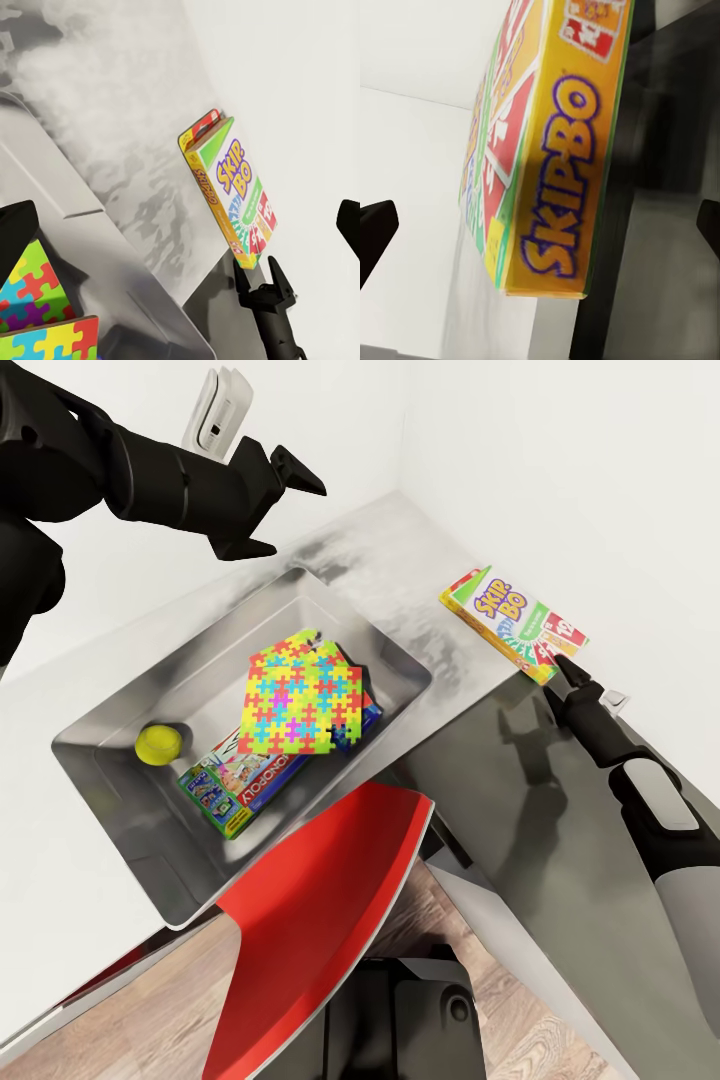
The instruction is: Put all the toys in the child's room - the three board games (two on the bed and one on the table), the two jigsaw puzzles on the table, and the tennis ball on the table - inside the toy box on the table in the child's room.
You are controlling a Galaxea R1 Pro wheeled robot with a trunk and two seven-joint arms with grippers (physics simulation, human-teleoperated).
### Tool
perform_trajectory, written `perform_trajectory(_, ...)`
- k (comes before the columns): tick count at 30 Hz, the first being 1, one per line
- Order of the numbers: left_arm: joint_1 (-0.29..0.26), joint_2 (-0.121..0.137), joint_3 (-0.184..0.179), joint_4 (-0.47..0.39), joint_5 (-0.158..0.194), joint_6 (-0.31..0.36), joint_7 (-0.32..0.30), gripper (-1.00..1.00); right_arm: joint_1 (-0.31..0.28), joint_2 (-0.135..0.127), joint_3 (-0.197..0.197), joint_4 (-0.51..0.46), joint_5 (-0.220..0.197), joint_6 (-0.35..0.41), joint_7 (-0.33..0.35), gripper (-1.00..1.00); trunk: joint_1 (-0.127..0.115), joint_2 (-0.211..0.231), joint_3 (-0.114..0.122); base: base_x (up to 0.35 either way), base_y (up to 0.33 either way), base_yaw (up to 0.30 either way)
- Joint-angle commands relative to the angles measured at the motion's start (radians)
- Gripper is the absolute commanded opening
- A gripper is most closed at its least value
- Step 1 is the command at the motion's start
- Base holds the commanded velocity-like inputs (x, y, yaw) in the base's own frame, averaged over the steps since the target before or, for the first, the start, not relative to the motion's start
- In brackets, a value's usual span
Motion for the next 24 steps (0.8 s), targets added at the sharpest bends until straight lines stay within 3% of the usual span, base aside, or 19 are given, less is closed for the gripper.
perform_trajectory(1, -0.001, 0.001, -0.001, 0.0, 0.004, 0.002, 0.005, 1.0, -0.001, -0.001, 0.001, 0.001, -0.01, 0.005, 0.0, 1.0, 0.001, -0.002, -0.001, 0.0, 0.0, 0.005)
perform_trajectory(14, -0.001, 0.001, -0.001, 0.0, 0.004, 0.002, 0.005, 1.0, -0.001, -0.001, 0.001, 0.001, -0.01, 0.005, -0.005, 1.0, 0.001, -0.002, -0.001, 0.0, 0.0, 0.008)
perform_trajectory(24, -0.001, 0.001, -0.001, 0.0, 0.004, 0.002, 0.005, 1.0, -0.001, -0.001, 0.001, 0.001, -0.01, 0.005, -0.006, 1.0, 0.001, -0.002, 0.0, 0.0, 0.0, 0.142)
